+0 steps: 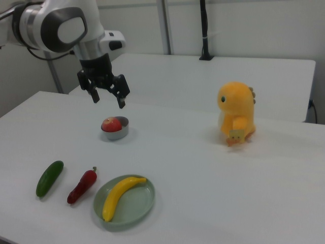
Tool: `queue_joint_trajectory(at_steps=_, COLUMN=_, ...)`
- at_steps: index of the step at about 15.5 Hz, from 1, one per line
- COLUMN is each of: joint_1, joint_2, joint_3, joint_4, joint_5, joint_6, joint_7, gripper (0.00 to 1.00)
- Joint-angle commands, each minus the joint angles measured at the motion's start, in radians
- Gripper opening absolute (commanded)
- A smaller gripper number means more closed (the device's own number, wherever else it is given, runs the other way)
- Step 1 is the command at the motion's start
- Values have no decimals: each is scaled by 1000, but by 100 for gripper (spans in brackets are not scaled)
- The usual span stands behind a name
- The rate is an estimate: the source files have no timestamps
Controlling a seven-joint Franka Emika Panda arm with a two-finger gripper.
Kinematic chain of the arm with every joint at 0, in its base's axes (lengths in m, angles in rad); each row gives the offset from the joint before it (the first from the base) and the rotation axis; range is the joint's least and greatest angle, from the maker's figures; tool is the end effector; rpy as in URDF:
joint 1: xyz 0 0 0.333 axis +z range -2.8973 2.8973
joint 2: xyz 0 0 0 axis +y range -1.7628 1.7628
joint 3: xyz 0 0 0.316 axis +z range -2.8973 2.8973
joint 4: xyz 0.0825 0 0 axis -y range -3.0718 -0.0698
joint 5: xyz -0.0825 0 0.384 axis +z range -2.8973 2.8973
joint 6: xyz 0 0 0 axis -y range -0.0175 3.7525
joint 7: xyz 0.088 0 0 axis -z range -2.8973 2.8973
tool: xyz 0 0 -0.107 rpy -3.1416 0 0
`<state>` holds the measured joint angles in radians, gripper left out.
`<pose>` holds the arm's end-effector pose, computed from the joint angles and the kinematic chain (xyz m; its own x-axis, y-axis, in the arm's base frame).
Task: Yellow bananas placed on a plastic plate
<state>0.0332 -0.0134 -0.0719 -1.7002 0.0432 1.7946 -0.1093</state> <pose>0.5680 -0.0186 0.5907 0.9919 0.0610 0.1115 0.0649 -0.9974 -0.0319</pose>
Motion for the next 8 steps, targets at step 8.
queue_joint_trajectory(at_steps=8, joint_1=5, joint_2=10, joint_3=-9, joint_4=50, joint_5=83, joint_6=-18, joint_7=5, gripper=100)
